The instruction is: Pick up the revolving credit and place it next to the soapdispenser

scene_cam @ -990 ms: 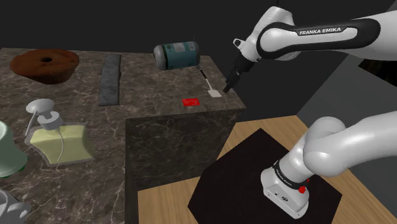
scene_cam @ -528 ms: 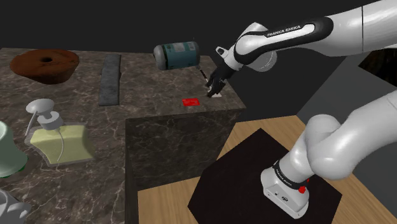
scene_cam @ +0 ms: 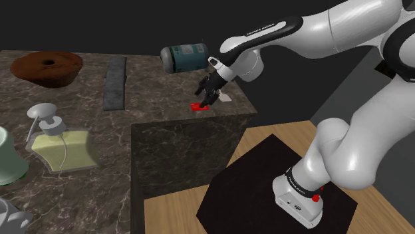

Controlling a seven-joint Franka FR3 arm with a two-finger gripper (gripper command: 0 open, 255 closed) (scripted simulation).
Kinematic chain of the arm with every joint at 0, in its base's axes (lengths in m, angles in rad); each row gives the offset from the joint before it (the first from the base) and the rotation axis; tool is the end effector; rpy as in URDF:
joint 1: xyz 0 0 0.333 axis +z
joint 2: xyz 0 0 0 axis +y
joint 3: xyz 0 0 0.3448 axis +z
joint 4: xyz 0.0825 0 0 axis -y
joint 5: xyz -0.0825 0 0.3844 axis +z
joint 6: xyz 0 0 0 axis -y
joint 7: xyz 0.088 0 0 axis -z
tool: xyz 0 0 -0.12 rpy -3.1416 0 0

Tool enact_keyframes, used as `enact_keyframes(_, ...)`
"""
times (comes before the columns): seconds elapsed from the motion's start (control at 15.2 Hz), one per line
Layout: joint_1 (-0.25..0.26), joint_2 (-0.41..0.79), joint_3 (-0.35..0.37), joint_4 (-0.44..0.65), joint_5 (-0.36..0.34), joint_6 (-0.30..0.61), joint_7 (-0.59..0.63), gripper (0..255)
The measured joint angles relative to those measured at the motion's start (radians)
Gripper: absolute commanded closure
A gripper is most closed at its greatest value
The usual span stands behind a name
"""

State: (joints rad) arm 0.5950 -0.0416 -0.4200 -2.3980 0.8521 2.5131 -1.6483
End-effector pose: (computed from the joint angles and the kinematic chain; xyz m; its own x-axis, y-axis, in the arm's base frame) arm 0.4962 0.0869 0.3606 0.3429 0.7660 0.5437 0.9154 -0.4024 -0.0104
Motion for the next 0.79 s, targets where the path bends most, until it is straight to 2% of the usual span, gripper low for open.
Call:
enact_keyframes(0.46,0.022,0.098,0.022,0.033,0.134,0.033,-0.1,0)
enact_keyframes(0.79,0.022,0.109,0.023,0.039,0.145,0.034,-0.108,0)
